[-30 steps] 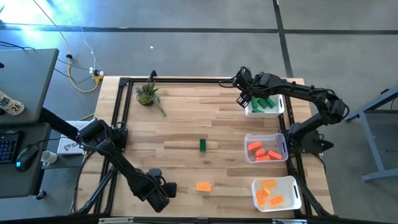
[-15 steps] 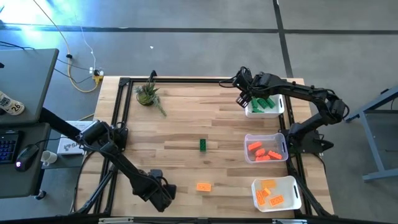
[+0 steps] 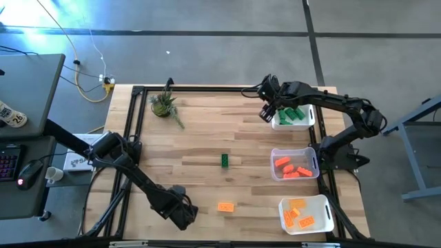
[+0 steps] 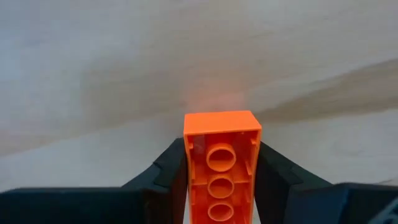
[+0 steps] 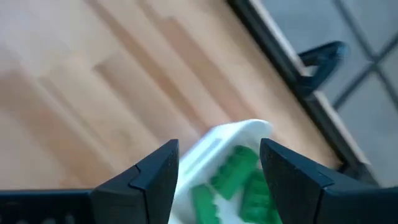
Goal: Sort & place blocks by color
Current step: Put the orange game piece into the transparent bin
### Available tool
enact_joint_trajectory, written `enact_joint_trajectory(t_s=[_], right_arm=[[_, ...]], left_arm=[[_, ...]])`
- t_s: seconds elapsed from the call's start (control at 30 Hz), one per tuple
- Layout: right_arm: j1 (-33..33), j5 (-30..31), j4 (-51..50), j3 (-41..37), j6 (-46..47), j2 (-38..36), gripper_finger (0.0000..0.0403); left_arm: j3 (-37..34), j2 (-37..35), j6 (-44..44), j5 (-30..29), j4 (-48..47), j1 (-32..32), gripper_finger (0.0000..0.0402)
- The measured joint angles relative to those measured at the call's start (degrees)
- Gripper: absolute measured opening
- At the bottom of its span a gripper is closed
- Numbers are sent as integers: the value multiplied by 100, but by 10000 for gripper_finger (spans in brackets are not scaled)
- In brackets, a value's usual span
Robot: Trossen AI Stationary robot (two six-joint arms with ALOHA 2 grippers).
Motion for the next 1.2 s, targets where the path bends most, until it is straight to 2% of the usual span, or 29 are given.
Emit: enact_joint_trajectory(t_s=[0.3, 0.63, 0.93, 1.2], right_arm=[[2, -1061, 244, 0, 2, 0, 206], [29, -2210, 342, 0, 405, 0, 206], [493, -2293, 347, 0, 652, 0, 206], [969, -2014, 342, 0, 1109, 0, 206]], left_arm=[[-22, -125, 718, -195, -160, 336, 110], [-22, -152, 2143, -96, -172, 1010, 110], [-15, -161, 4009, -69, -172, 1996, 110], [-7, -347, 5650, 1, 56, 3006, 110]])
